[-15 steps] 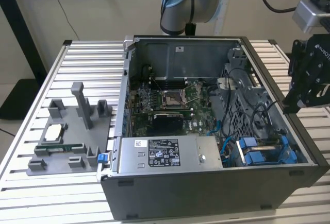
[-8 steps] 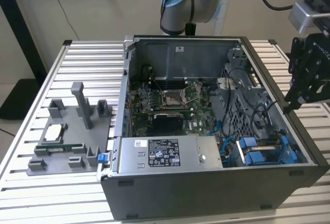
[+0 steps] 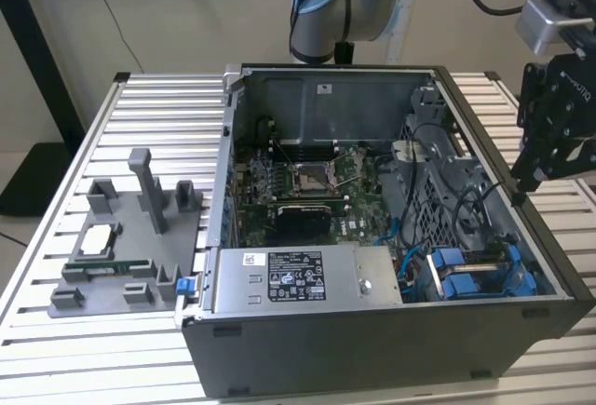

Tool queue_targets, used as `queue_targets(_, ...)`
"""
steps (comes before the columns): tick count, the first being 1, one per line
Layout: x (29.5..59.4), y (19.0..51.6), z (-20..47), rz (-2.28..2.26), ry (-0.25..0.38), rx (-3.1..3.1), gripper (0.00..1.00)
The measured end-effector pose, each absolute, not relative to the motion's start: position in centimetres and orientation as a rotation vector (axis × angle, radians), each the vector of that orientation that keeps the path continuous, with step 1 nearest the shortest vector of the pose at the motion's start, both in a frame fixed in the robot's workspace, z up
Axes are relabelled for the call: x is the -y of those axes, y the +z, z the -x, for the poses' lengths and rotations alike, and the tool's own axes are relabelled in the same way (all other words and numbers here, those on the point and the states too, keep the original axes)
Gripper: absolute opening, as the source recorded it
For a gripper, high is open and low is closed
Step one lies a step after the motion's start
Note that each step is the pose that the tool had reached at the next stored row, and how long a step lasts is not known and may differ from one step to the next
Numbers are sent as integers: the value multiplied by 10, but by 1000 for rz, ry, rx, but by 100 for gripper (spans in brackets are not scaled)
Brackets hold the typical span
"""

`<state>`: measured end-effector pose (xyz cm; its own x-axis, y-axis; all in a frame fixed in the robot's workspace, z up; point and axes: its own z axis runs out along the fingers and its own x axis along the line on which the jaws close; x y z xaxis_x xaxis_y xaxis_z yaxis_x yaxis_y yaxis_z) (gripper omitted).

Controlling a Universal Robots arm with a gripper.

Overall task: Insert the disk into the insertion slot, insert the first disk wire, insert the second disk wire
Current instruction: 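Insert the second disk wire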

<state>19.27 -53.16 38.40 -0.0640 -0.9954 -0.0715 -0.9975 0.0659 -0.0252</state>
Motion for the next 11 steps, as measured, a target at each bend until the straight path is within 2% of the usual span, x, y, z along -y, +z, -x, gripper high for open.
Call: queue_targets(11,518,384,-193,2100,47,-2242,100)
